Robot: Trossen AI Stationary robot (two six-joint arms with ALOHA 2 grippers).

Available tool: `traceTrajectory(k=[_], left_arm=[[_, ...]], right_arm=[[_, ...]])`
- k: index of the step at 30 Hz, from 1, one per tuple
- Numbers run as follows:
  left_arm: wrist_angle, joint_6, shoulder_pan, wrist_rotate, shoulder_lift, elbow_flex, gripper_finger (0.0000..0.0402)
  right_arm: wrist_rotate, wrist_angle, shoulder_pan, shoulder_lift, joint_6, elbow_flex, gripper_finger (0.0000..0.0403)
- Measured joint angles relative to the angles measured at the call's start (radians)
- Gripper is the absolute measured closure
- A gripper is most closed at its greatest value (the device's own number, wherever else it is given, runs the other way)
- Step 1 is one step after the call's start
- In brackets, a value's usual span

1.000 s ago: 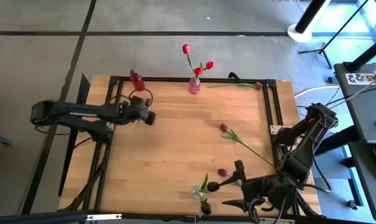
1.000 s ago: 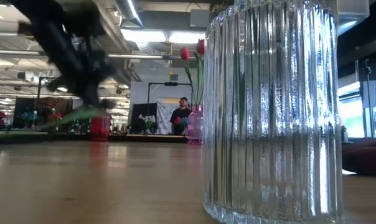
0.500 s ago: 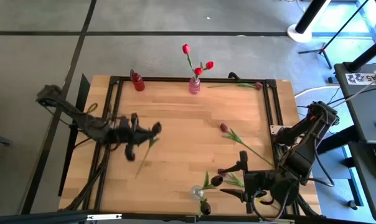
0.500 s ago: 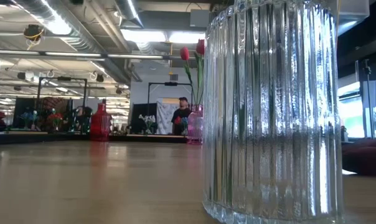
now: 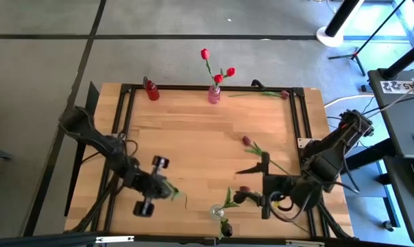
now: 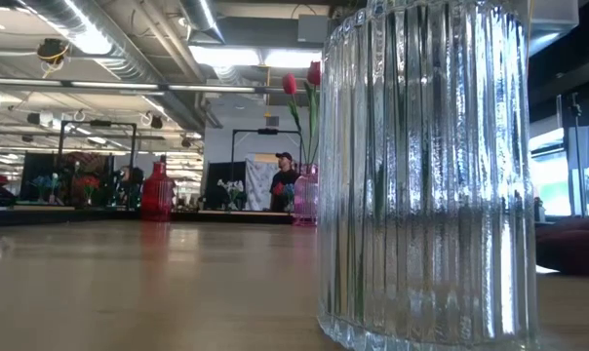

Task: Sort flowers into vase by color
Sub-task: Put the black flower into the transparent flower vase

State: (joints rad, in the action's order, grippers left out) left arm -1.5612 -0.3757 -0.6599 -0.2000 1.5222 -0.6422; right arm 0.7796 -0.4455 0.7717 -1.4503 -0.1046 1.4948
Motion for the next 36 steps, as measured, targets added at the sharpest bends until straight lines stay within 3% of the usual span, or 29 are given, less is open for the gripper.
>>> traceTrajectory(k=[4,12,20,36], left_arm=[[0.005,-0.041,0.019,0.132,0.086,-0.130,0.0401],[0.040,-0.106,0.071,0.168,0.171,-0.245,0.0401],[-0.005,0.109,0.208,0.365,0.248,-0.313,0.0401],[0.027,0.134,0.220,0.401,0.303,-0.355,0.0397]], right_arm=[[0.044,-0.008,0.001,0.028,0.017,0.000,0.0146],[0.049,-0.033,0.001,0.035,0.010,0.000,0.0146],[0.058,-0.062,0.000,0.035,0.018,0.000,0.0146],[0.048,-0.083,0.000,0.034,0.007,0.000,0.0146]])
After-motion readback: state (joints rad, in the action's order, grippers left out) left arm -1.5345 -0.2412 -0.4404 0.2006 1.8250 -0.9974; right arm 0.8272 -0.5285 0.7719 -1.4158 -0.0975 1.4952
